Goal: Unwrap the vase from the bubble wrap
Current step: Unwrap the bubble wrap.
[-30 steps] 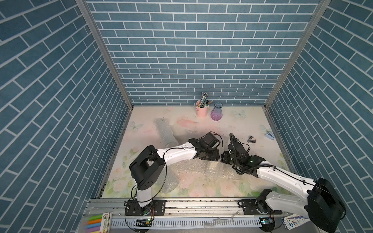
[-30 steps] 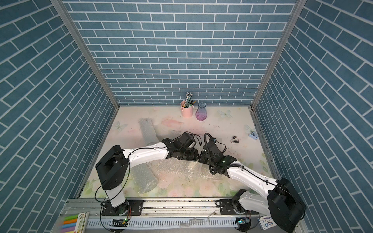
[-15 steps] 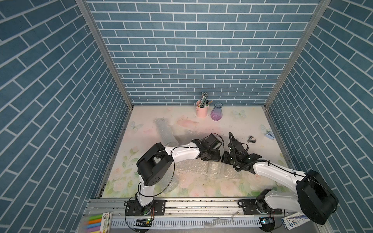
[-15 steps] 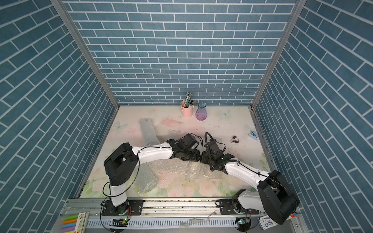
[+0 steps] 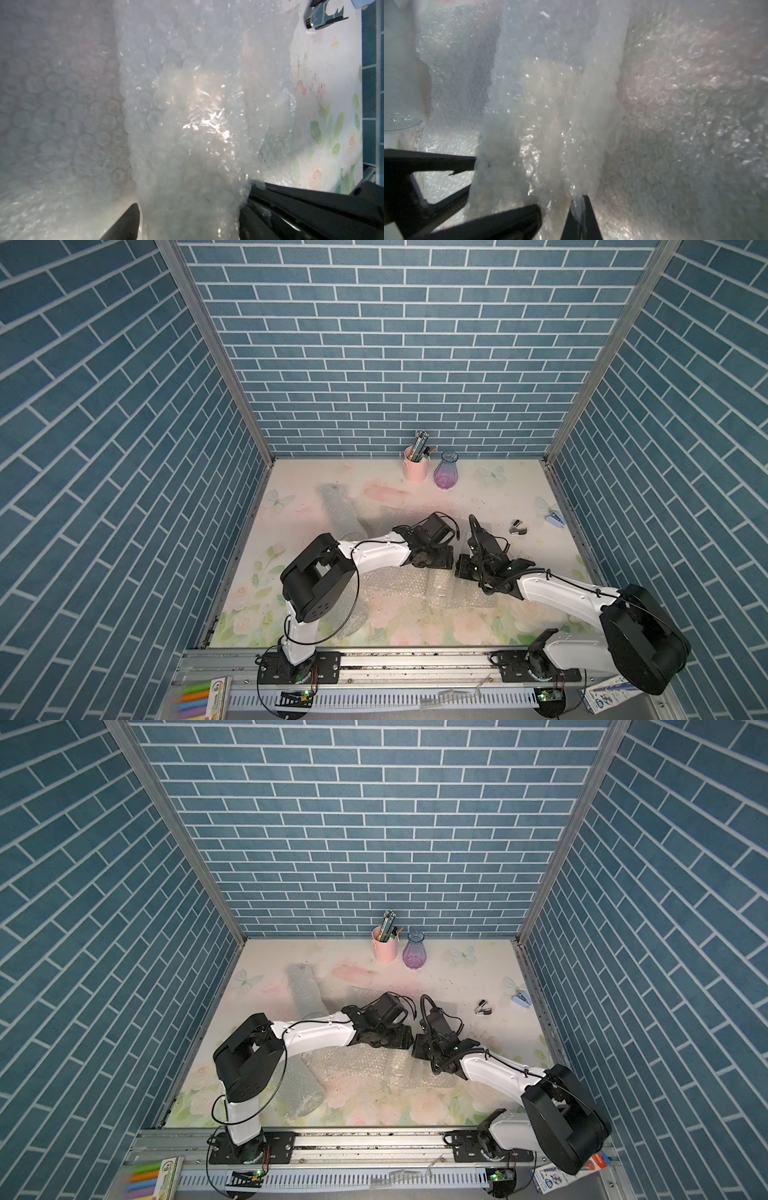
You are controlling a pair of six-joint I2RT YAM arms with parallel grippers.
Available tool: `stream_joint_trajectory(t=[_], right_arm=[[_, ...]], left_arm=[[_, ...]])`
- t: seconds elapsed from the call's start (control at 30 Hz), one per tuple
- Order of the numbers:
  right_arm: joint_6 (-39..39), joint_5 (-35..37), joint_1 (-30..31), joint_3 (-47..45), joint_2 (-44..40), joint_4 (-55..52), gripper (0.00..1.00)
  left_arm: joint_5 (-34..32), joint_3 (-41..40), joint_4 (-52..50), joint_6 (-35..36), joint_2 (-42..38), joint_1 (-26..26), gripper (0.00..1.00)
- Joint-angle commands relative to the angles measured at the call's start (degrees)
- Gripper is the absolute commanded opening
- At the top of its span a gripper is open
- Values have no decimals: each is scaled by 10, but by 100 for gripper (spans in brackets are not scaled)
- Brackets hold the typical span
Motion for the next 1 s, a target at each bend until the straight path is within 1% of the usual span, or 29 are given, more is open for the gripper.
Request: stream_joint_trajectory(t=[0.0,0.2,0.27,0.37,0.43,0.53,0.67,0.7,0.77,0.83,0.9,0.97], right_arm=[[-17,7,-3,-4,4,3,5],[-18,8,-4,-7,0,3,5],[-19,7,-5,-6,-2,2,6],[-21,9,-6,-6,-3,0,6],[-20,10,-6,-6,-5,1,6],[-21,10,-8,-4,-3,1,6],[-19,10,-8,-1,2,3,7],[-18,11,-9,-1,3,3,10],[-16,13,-9,-2,1,3,22],[-14,19,-9,-4,-8,2,36],[-13,26,-9,-6,-22,-1,47],[-13,38,-9,-5,-37,-14,51]], left_arm=[[-39,6,-34,34,-23,5,75],[-90,7,-94,88,-47,16,76],[-113,8,-122,113,-63,26,76],[-130,-9,-149,135,-95,55,76],[-133,-31,-160,139,-122,87,76],[-120,-64,-154,137,-163,125,75],[-101,-70,-143,147,-195,134,75],[-84,-72,-132,149,-199,133,75],[-62,-73,-117,150,-202,126,75],[-59,-63,-119,155,-197,115,75],[-60,-55,-120,157,-190,101,75],[-59,-48,-120,158,-182,90,75]])
